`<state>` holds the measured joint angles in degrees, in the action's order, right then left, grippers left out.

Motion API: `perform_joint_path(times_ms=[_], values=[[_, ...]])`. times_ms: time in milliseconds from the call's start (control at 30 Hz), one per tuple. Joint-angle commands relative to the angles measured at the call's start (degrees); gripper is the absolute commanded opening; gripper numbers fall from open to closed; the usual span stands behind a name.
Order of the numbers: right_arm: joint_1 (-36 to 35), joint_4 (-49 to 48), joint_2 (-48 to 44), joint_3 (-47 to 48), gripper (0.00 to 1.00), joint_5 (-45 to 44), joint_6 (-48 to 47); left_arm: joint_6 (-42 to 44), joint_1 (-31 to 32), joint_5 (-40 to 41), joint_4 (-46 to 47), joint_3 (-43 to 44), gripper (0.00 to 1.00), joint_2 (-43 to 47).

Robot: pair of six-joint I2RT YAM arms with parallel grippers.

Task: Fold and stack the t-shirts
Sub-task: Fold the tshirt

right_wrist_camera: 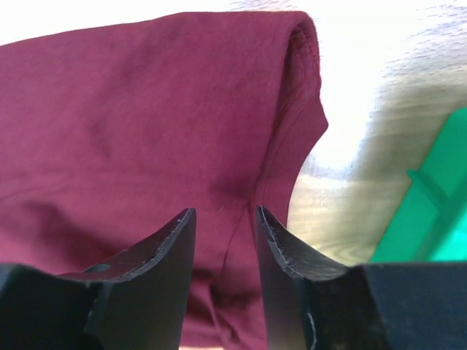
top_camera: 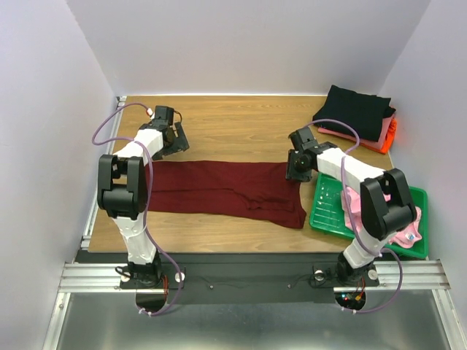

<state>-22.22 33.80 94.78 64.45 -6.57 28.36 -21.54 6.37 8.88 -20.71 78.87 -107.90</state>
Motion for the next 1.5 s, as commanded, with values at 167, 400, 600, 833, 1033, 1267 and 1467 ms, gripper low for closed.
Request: perform_joint_path(times_ms=[167, 400, 600, 833, 1033, 1267, 1467], values=[[0.07, -6.9, 5.93, 1.47, 0.42, -3.36, 2.31, -1.14, 0.31, -7.3, 2.08, -4.78, 0.98, -0.47], [1.64, -7.79, 10.94, 3.66, 0.35, -5.73, 2.05, 0.62, 0.22, -4.85, 2.25, -6.89, 0.98, -2.32], [4.64, -8.93, 15.86, 9.28, 0.35, -6.0, -0.22, 0.89, 0.13, -3.35, 2.69, -9.52, 0.98, -1.62], [7.63, -9.46, 31.77, 36.14, 0.41, -3.55, -8.22, 1.76, 0.48, -7.91, 6.38, -10.41, 0.98, 2.07], [5.88, -9.54, 28.36, 43.92, 0.59, 2.26, -12.88, 1.42, 1.01, -8.35, 6.03, -4.97, 0.99, 5.06], [-4.39, -9.54, 16.95, 32.43, 0.58, 6.29, -16.93, 1.58, 1.28, -8.18, 5.42, -0.83, 0.99, 5.15], [-9.68, -9.63, 13.33, 22.31, 0.53, 9.82, -14.48, 3.52, 1.28, -7.04, 3.13, 1.81, 0.98, 4.1]])
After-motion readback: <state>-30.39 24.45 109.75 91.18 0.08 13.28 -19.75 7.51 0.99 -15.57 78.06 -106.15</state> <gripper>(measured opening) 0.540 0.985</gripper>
